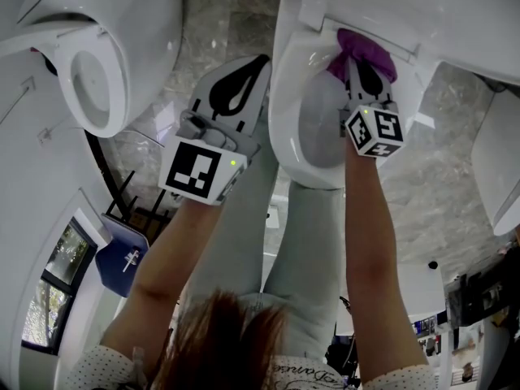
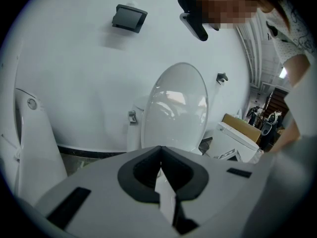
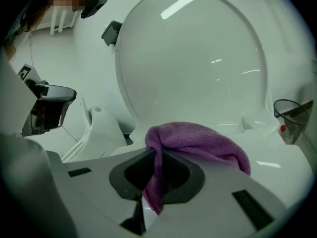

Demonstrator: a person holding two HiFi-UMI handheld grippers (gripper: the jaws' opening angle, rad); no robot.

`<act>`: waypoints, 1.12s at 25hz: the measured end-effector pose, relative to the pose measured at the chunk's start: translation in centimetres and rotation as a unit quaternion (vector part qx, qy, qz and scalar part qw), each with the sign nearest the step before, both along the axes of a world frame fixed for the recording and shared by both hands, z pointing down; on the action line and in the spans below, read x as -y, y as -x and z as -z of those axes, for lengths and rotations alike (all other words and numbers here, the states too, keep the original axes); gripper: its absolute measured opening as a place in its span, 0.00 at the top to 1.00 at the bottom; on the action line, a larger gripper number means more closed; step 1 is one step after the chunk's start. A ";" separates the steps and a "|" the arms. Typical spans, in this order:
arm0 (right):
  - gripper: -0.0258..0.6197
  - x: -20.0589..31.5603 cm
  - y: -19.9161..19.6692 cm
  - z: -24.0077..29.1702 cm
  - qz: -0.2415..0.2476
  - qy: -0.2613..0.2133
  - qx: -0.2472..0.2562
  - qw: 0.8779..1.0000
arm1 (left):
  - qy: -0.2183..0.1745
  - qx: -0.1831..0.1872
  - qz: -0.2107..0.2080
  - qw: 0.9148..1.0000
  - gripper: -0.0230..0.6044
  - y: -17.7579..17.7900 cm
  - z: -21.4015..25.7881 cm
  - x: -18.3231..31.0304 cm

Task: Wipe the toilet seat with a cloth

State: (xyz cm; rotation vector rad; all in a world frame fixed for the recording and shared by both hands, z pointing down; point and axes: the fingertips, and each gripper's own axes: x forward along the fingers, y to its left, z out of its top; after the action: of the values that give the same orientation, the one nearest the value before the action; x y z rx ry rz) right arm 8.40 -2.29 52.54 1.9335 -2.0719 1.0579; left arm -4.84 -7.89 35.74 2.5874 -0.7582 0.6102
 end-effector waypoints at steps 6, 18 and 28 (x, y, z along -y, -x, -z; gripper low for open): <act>0.89 -0.6 -1.0 -0.2 -0.008 0.005 -0.008 1.000 | 0.002 -0.002 -0.002 1.000 0.96 -0.4 0.0 0.0; 0.89 -2.1 -4.3 -0.3 -0.044 0.044 -0.022 0.998 | -0.013 -0.013 0.006 1.000 0.96 -0.6 1.7 -0.1; 0.89 -3.4 -5.4 6.9 -0.014 -0.012 -0.017 1.000 | -0.028 -0.020 0.008 0.999 0.96 -1.2 5.0 -1.4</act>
State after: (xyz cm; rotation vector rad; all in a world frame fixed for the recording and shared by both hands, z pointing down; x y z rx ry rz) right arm 13.79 1.12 45.69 1.9840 -2.0551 1.0023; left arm -3.64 -6.52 30.70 2.6326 -0.7938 0.5379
